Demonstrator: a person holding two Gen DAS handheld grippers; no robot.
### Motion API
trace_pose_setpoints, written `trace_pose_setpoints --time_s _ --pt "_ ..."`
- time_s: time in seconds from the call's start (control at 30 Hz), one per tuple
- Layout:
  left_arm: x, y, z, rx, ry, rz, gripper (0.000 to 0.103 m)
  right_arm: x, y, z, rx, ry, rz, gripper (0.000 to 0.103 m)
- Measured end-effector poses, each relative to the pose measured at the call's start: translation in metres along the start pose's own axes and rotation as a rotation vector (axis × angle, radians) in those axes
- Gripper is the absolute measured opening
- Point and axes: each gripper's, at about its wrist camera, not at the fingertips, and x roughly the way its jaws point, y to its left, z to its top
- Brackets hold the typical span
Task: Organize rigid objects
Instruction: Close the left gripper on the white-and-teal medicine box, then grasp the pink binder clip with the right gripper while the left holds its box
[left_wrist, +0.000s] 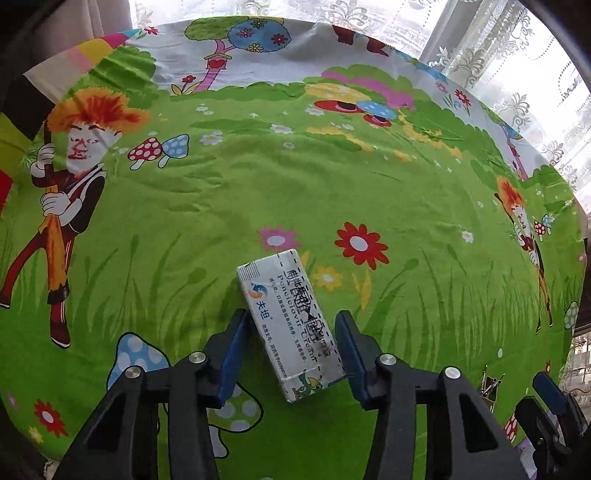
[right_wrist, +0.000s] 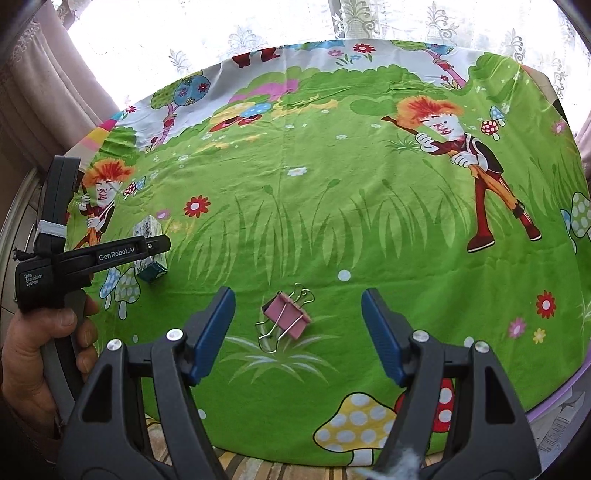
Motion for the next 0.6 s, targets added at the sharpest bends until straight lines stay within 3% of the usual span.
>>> trace_pose_setpoints --time_s 0.2,0.5,0.6 --pt "-0.016 0.002 -0.033 0.005 0.006 -0.126 0.034 0.024 0.001 -0.005 0.048 0.06 0.038 0.074" --pt "-0.069 0.001 -0.099 0.014 -0.07 -0.297 0.034 0.036 0.006 -0.003 0.074 0.09 0.044 0.074" --pt "-0.082 -0.005 -0.114 0.038 -0.093 -0.328 0.034 0.042 0.011 -0.004 0.051 0.107 0.033 0.064"
